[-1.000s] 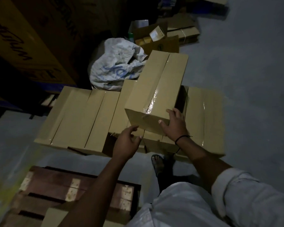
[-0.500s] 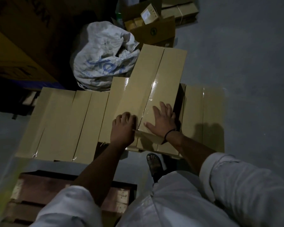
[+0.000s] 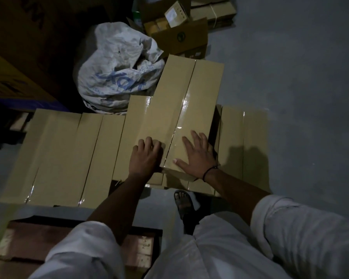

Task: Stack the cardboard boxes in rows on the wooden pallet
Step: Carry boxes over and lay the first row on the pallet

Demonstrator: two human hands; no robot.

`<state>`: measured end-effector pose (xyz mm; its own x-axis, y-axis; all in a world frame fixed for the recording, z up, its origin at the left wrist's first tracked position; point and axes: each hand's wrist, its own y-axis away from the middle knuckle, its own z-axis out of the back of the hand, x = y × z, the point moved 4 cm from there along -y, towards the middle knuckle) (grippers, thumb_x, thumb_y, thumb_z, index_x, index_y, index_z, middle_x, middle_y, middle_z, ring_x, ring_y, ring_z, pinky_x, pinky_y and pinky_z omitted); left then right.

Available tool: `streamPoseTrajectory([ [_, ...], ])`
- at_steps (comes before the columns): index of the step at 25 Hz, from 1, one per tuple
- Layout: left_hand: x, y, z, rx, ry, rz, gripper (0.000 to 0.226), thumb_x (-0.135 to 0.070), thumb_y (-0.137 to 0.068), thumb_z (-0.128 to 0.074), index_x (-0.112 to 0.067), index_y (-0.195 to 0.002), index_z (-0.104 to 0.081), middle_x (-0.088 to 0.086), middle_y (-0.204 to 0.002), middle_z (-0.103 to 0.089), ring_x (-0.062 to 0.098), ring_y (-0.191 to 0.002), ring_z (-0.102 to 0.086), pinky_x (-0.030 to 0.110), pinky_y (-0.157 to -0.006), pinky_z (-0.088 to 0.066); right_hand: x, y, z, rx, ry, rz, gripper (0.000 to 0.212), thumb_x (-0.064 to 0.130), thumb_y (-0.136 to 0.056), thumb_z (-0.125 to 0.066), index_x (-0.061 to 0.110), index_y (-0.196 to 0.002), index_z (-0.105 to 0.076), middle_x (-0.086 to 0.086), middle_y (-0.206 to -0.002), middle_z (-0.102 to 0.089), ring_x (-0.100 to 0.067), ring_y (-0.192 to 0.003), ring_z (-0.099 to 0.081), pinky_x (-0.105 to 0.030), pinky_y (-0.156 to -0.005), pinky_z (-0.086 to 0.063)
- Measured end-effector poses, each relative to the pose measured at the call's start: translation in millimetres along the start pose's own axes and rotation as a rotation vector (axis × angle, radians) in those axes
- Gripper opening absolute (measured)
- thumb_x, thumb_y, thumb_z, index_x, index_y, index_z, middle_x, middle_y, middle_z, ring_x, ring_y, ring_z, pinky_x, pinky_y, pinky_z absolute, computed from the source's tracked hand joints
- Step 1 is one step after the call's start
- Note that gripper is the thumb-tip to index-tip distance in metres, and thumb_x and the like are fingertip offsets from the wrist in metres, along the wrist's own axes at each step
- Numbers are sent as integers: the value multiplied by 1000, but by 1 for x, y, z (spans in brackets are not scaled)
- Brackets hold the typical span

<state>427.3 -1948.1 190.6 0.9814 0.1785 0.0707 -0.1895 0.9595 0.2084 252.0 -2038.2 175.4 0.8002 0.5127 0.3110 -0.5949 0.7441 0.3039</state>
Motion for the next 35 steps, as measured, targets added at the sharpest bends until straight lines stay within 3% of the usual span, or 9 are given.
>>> streamPoseTrajectory([
  [2, 4, -6, 3, 19, -26, -84, 108, -70, -59, -82, -12, -137, -35, 15, -130, -42, 31, -108, -49, 40, -87, -48, -1, -4, 2, -35, 18, -3, 86, 77, -85, -43, 30, -154, -22, -3, -165, -4, -35, -150, -1, -60, -115, -20],
  [5, 8, -16, 6, 103, 74, -185, 111, -85, -61, -67, -21, -142, -29, 12, -144, -29, 35, -127, -34, 47, -104, -37, -8, -12, 9, -135, 22, -29, 71, 72, -86, -45, 32, -143, -37, -6, -159, -20, -34, -144, -18, -58, -115, -23],
  [9, 19, -40, 17, 224, 202, -200, 118, -100, -55, -52, -26, -145, -32, 8, -157, -17, 39, -144, -10, 57, -117, -17, -14, -36, 21, -204, -46, -124, 64, 65, -88, -52, 27, -139, -41, -10, -160, -17, -35, -143, -16, -59, -116, -22],
  [13, 22, -80, 28, 219, 118, -141, 114, -94, -63, -54, -20, -147, -35, 12, -157, -20, 40, -142, -14, 53, -115, -21, -21, -69, 34, -191, -95, -219, 68, 63, -88, -54, 25, -142, -37, -10, -163, -10, -37, -147, -9, -60, -116, -22],
  [17, 25, -115, 33, 192, 109, -130, 113, -93, -57, -61, -21, -141, -39, 12, -152, -25, 39, -137, -21, 52, -111, -27, -31, -93, 43, -189, -146, -266, 71, 61, -89, -55, 22, -145, -34, -12, -165, -5, -39, -150, -2, -59, -118, -16],
  [26, 31, -158, 39, 145, 118, -161, 101, -87, -55, -69, -28, -133, -43, 12, -149, -27, 42, -134, -27, 52, -107, -32, -39, -103, 40, -222, -123, -262, 71, 64, -90, -50, 24, -146, -34, -10, -166, -4, -37, -151, -1, -57, -115, -21],
  [30, 38, -164, 26, 118, 324, -11, 81, -80, -68, -66, -28, -127, -44, 19, -163, -9, 47, -149, -6, 61, -116, -25, -38, -105, 47, -245, -142, -283, 63, 55, -89, -54, 22, -140, -38, -10, -164, -9, -36, -150, -3, -56, -114, -26],
  [35, 30, -168, 43, 190, 585, 122, 92, -53, -71, -85, -36, -145, -33, 16, -165, 15, 51, -148, -14, 59, -113, -32, -32, -117, 53, -185, -244, -278, 64, 42, -87, -59, 20, -142, -35, -4, -166, -2, -34, -152, 8, -64, -111, -27],
])
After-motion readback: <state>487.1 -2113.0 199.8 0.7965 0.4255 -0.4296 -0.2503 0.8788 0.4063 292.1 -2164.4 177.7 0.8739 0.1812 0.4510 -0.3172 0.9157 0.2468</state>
